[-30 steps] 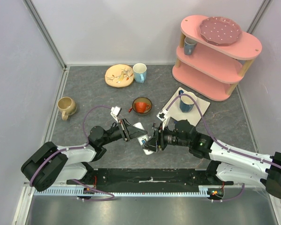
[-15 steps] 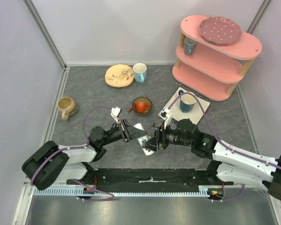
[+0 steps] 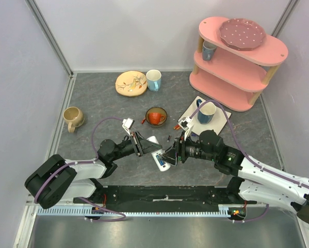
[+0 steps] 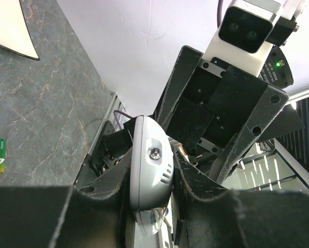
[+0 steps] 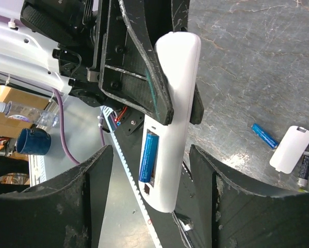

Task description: Load the batteries into the remote control

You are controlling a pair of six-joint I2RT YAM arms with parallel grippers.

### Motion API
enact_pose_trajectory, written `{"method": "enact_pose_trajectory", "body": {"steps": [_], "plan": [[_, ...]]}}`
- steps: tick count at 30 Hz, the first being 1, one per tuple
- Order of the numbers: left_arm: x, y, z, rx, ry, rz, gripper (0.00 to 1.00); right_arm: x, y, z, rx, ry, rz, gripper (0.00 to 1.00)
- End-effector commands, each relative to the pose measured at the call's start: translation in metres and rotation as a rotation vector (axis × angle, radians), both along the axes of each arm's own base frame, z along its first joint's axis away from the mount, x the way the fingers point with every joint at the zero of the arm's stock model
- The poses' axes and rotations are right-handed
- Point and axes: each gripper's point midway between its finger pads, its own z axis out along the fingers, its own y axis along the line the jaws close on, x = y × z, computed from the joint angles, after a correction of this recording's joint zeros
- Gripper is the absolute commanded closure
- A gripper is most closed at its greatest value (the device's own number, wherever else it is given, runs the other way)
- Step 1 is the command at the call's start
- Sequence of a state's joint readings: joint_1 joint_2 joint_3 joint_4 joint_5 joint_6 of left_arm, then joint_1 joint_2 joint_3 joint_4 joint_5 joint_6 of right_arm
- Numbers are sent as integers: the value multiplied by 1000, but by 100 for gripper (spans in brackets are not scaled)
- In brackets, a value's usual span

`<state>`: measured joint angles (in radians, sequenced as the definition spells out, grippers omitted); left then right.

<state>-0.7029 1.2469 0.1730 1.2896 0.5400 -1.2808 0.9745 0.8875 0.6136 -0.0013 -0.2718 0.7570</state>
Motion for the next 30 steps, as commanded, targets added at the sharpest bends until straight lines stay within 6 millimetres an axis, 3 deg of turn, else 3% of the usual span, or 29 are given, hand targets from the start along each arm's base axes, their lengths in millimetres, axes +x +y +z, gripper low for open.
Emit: {"method": "enact_pose_trajectory", "body": {"steps": [1,7,30], "plan": [[-23,18,79,-257,-325,-1,98,3,-4,2,7,-27,-13,33],[-25,20,84,-269,-341,3,98,4,-7,-10,-16,-9,-17,39],[-27,24,95,-298,-359,14,98,-1,-3,-25,-21,38,9,45]]}}
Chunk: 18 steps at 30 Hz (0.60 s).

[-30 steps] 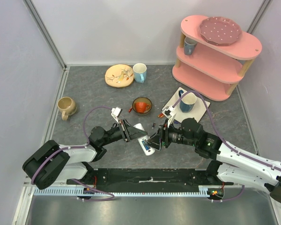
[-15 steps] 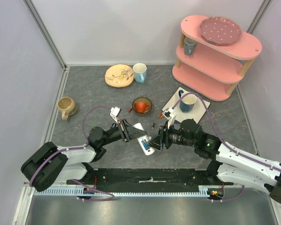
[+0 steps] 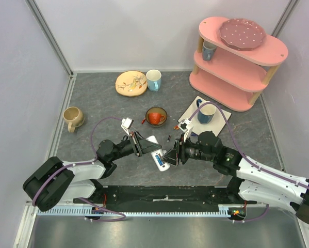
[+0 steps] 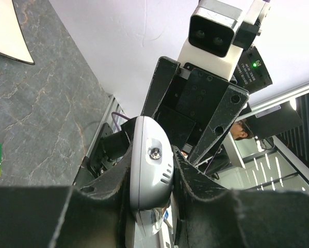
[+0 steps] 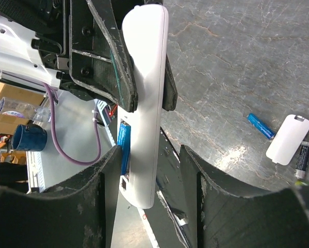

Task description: Load the batteries into the remote control

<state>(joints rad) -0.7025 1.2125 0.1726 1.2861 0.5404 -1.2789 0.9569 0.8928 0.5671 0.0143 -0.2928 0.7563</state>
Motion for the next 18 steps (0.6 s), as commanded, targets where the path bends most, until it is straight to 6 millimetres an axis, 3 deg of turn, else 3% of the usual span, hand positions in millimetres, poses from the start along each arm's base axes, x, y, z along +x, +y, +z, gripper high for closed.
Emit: {"method": "enact_pose_trajectory", "body": {"steps": [1,18], "plan": [[-25,22,87,-281,-336,13,98,0,2,-8,2,17,5,45],[-28,25,95,-303,-344,9,98,1,4,-20,-24,44,1,49]]}}
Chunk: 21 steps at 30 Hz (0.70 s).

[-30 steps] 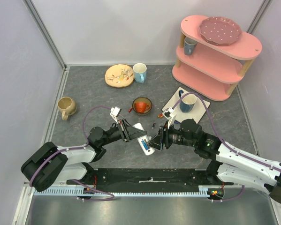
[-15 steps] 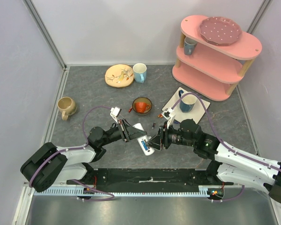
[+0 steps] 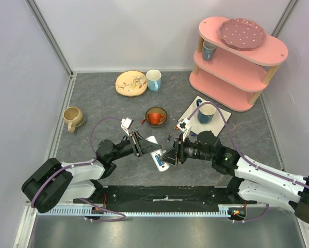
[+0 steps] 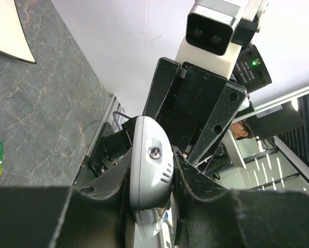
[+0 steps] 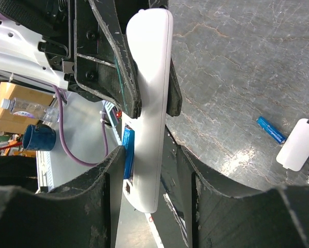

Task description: Load the batteries into the remote control

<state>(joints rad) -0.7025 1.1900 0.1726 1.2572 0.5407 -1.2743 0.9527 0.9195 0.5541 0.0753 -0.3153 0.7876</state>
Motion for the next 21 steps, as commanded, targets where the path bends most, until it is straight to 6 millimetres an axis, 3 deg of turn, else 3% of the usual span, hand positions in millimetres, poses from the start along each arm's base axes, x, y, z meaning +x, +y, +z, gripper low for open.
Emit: {"method": "enact_pose_trajectory", "body": {"steps": [1,21], "plan": [[-27,24,95,-310,-346,9,98,1,-2,-21,-58,24,-8,49],[-29,27,109,-343,-356,6,98,4,-6,-40,-135,37,-17,52]]}}
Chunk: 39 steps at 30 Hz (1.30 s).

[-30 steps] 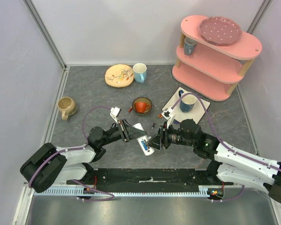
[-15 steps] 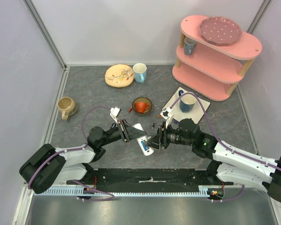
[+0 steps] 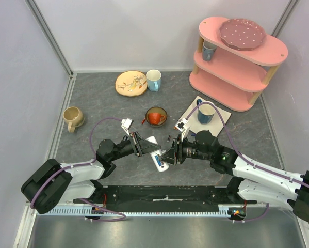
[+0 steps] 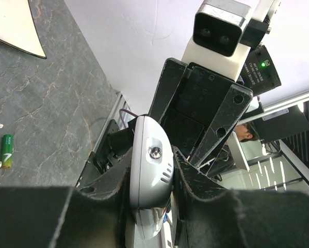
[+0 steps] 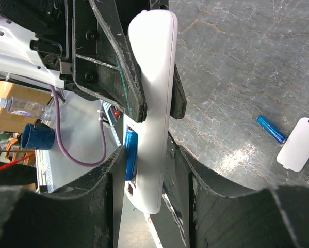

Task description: Load the batteries into the remote control

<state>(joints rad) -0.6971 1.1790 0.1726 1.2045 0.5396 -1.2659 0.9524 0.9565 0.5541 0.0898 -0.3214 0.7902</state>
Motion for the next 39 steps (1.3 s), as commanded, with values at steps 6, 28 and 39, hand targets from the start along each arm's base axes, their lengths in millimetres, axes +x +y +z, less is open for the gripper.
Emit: {"method": "enact_pose_trajectory", "body": {"steps": [6,28,39], "plan": [[-27,22,100,-325,-359,0,98,4,-8,-15,-77,11,-37,48],[-16,10,64,-232,-296,-5,98,-2,-3,34,48,-9,-13,33],[-18,10,86,-283,-316,-23,98,-9,-2,15,34,12,31,33]]}}
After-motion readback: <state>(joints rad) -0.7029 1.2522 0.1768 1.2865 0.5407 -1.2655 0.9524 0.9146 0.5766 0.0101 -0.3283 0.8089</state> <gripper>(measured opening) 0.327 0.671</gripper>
